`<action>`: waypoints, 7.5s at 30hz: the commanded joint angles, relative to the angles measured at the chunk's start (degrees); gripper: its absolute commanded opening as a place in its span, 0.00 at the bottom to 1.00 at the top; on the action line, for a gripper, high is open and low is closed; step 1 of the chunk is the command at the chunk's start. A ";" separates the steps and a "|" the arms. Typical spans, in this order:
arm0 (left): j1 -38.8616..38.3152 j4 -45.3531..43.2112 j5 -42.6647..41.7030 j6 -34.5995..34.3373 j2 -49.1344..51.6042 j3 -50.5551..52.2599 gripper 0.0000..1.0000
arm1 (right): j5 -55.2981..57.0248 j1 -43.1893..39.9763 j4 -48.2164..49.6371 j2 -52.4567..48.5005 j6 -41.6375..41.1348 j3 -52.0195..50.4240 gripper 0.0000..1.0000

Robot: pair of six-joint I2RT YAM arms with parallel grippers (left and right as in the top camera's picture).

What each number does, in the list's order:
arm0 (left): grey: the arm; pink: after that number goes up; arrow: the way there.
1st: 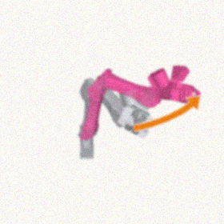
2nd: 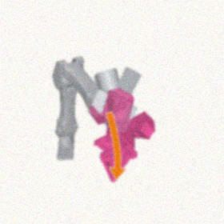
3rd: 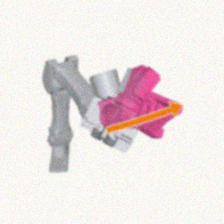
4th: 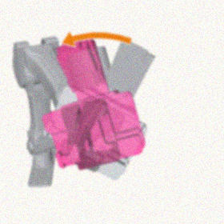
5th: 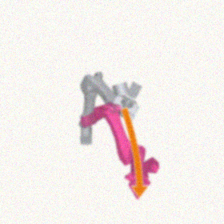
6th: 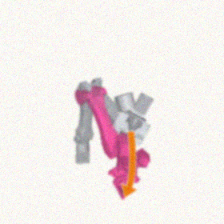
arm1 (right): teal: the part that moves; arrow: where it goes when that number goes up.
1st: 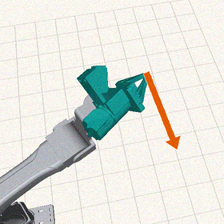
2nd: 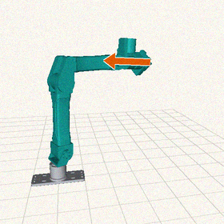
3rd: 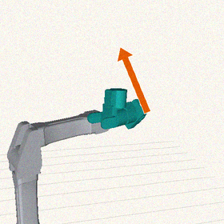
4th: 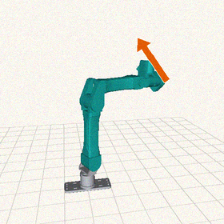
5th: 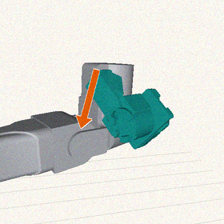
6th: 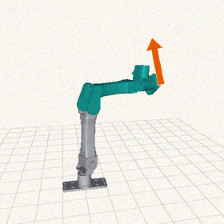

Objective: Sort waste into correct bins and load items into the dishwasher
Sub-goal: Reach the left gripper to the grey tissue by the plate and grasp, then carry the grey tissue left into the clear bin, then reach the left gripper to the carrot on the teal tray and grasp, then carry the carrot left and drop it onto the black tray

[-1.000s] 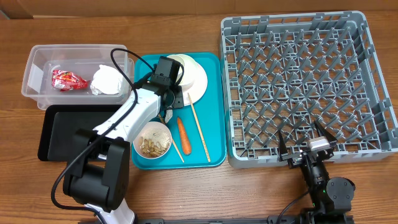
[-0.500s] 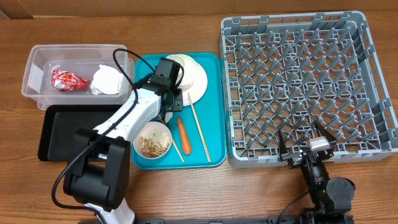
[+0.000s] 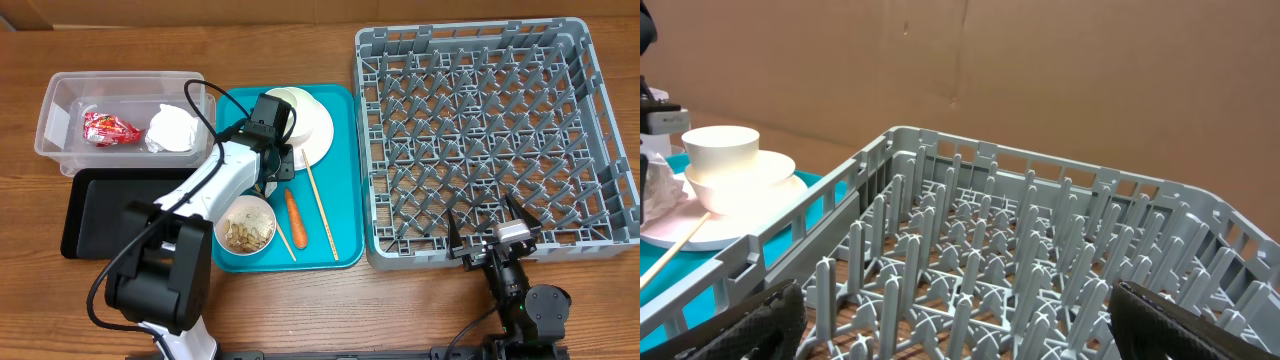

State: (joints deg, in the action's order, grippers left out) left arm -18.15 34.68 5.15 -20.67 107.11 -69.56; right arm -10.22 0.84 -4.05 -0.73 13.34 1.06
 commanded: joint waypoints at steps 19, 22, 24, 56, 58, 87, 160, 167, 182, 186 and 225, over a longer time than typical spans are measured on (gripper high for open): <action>2.91 17.05 2.93 -1.62 0.44 -21.64 0.04 | 0.31 0.22 0.28 0.46 -0.46 -0.59 1.00; 3.67 20.41 4.46 -1.62 0.44 -29.09 0.04 | 0.31 0.22 0.28 0.46 -0.46 -0.59 1.00; 4.81 21.99 4.44 -1.62 0.44 -32.85 0.04 | 0.31 0.22 0.28 0.46 -0.46 -0.59 1.00; 30.47 25.20 0.85 -3.54 9.18 -35.12 0.46 | 0.31 0.22 0.28 0.46 -0.46 -0.59 1.00; 30.45 27.26 0.46 -3.54 7.41 -37.35 0.63 | 0.31 0.22 0.28 0.46 -0.46 -0.59 1.00; 1.31 58.55 -8.72 -12.74 -4.24 -42.07 0.56 | 0.31 0.22 0.28 0.46 -0.46 -0.59 1.00; -11.74 14.73 -6.25 -32.04 1.62 1.33 0.38 | 0.31 0.22 0.28 0.46 -0.46 -0.59 1.00; -11.65 14.78 -7.91 -32.00 1.53 0.68 0.11 | 0.31 0.22 0.28 0.46 -0.46 -0.59 1.00; -8.28 42.12 5.53 -28.61 1.51 -27.21 0.06 | 0.31 0.22 0.28 0.46 -0.46 -0.59 1.00; -3.26 46.12 5.77 -28.59 1.51 -32.96 0.07 | 0.31 0.22 0.28 0.46 -0.46 -0.59 1.00; 41.38 24.20 -12.50 -27.69 1.51 -11.28 0.05 | 0.31 0.22 0.28 0.46 -0.46 -0.59 1.00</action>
State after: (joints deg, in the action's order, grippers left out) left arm 22.76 59.40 -4.54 -47.86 108.95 -81.12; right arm -10.22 0.84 -4.03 -0.73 13.32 1.06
